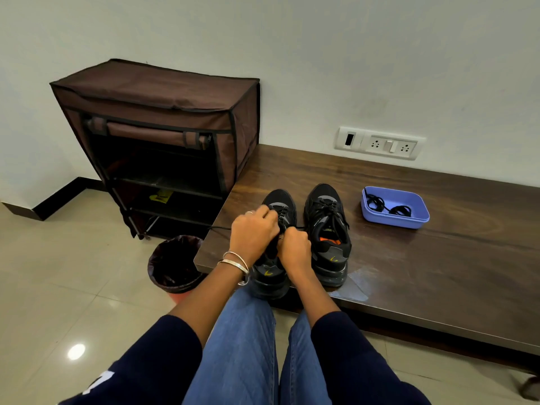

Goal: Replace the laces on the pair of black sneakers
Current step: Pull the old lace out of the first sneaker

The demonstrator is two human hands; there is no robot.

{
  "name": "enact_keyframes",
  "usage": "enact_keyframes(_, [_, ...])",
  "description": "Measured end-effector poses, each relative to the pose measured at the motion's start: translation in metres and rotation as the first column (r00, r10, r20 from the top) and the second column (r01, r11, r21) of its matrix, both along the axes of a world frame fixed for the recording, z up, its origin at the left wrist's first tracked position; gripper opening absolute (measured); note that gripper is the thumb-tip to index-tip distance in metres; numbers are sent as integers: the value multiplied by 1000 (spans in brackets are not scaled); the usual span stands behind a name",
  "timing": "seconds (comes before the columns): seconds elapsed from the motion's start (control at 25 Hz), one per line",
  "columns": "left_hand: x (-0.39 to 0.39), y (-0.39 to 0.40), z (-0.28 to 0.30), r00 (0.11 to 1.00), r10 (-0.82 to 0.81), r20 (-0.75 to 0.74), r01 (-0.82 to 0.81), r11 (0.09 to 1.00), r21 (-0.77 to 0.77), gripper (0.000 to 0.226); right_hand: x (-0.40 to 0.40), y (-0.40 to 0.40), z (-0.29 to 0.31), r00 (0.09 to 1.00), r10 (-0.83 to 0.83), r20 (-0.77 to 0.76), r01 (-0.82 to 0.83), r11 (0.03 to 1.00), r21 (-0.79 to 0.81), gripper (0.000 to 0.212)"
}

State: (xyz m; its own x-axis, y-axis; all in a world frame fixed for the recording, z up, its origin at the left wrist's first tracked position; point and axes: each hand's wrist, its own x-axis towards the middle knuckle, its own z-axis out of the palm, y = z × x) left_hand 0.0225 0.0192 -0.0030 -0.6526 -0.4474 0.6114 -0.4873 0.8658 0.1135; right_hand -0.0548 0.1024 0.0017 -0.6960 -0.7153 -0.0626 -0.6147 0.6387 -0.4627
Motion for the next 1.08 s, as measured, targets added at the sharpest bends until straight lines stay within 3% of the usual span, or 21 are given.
enact_keyframes(0.04, [-2, 1, 4, 983, 27, -182, 19, 969, 247, 8, 0, 0, 0, 1000, -5, 14, 5, 1000, -5, 26])
enact_keyframes(0.08, [-4, 1, 11, 919, 93, -383, 152, 812, 564, 9, 1, 0, 0, 1000, -15, 26, 15, 1000, -11, 27])
enact_keyframes(0.12, [-5, 1, 21, 795, 249, -553, 373, 516, 771, 11, 1, 1, 0, 999, -29, 35, 29, 999, -17, 27])
enact_keyframes(0.16, [-3, 1, 31, 632, 451, -630, 601, 228, 766, 13, 1, 1, 0, 999, -38, 39, 39, 999, -19, 28])
enact_keyframes(0.2, [0, -1, 41, 473, 623, -623, 765, 60, 641, 14, 1, 1, 0, 999, -39, 38, 40, 999, -20, 28])
enact_keyframes(0.24, [4, -3, 47, 377, 716, -588, 842, 1, 540, 17, 1, 0, -1, 999, -35, 37, 36, 999, -20, 28])
enact_keyframes(0.28, [8, -8, 48, 356, 731, -582, 845, 13, 534, 20, 1, 0, -1, 999, -33, 42, 34, 999, -22, 27])
enact_keyframes(0.32, [13, -11, 48, 418, 662, -622, 786, 79, 613, 20, 1, 0, -1, 998, -34, 46, 35, 999, -24, 27])
enact_keyframes(0.36, [16, -14, 43, 567, 515, -643, 643, 211, 736, 18, 1, -1, -1, 998, -35, 46, 36, 999, -24, 27])
enact_keyframes(0.4, [16, -14, 36, 761, 305, -573, 447, 394, 803, 14, 1, 0, -1, 998, -35, 46, 36, 999, -23, 28])
enact_keyframes(0.44, [15, -12, 29, 914, 109, -391, 262, 578, 773, 8, 1, 0, -1, 998, -34, 46, 35, 999, -22, 28])
enact_keyframes(0.48, [12, -11, 22, 986, -12, -164, 123, 712, 691, 10, 1, 0, -2, 998, -34, 45, 35, 999, -23, 29])
enact_keyframes(0.56, [3, -5, 15, 991, -34, 130, -38, 857, 514, 21, 1, 0, -1, 999, -33, 40, 34, 999, -25, 30])
enact_keyframes(0.72, [-4, 4, 15, 974, 10, 226, -75, 956, 284, 22, 0, 2, -3, 999, -32, 17, 33, 999, -29, 29])
enact_keyframes(0.8, [-2, 4, 9, 994, -17, 111, -29, 914, 406, 20, 0, 2, -3, 999, -35, 14, 35, 999, -37, 29])
enact_keyframes(0.88, [1, 5, 8, 991, 110, -78, -31, 746, 665, 17, 1, 2, -3, 999, -42, 17, 43, 998, -55, 30])
enact_keyframes(0.92, [1, 2, 8, 962, 220, -162, 6, 576, 817, 18, 1, 1, -2, 999, -47, 17, 48, 997, -59, 30])
enact_keyframes(0.96, [3, 1, 11, 900, 357, -251, 126, 337, 933, 19, 1, 1, -2, 999, -51, 19, 52, 997, -52, 30])
enact_keyframes(1.0, [6, -1, 14, 792, 515, -327, 330, 88, 940, 20, 0, 1, -3, 998, -57, 22, 58, 997, -44, 30])
enact_keyframes(1.04, [11, -5, 16, 676, 648, -351, 513, -72, 855, 20, -1, 0, -4, 998, -62, 23, 63, 997, -41, 30])
enact_keyframes(1.08, [15, -10, 17, 613, 714, -339, 587, -124, 800, 18, -1, -1, -4, 998, -60, 19, 61, 997, -41, 30])
